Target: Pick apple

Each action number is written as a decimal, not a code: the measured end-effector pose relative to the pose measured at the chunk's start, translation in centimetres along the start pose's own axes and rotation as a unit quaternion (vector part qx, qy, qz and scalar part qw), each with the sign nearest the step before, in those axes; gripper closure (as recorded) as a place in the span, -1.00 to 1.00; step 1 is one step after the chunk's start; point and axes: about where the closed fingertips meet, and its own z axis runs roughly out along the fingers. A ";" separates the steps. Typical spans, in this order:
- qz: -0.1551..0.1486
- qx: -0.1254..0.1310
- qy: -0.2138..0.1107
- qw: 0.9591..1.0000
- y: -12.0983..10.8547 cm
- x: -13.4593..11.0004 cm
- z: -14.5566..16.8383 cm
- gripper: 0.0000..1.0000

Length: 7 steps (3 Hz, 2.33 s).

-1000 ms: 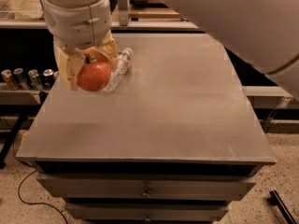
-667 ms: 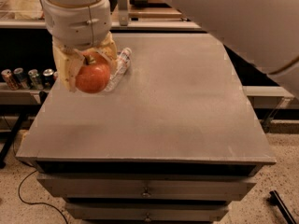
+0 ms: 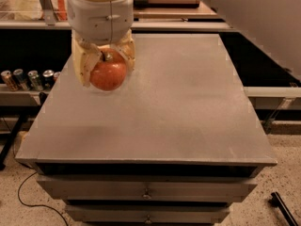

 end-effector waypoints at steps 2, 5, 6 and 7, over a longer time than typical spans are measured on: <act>0.074 -0.007 -0.011 0.997 -0.3 4.0 -1.4 1.00; 0.073 -0.015 -0.002 0.997 -1.0 5.0 -1.4 1.00; 0.060 -0.015 0.001 0.998 -1.5 3.9 -1.2 1.00; 0.045 -0.014 0.004 0.999 -1.9 2.5 -0.9 1.00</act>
Offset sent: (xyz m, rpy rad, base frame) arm -0.1011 -0.0969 0.0042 -0.2075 0.1841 -0.2183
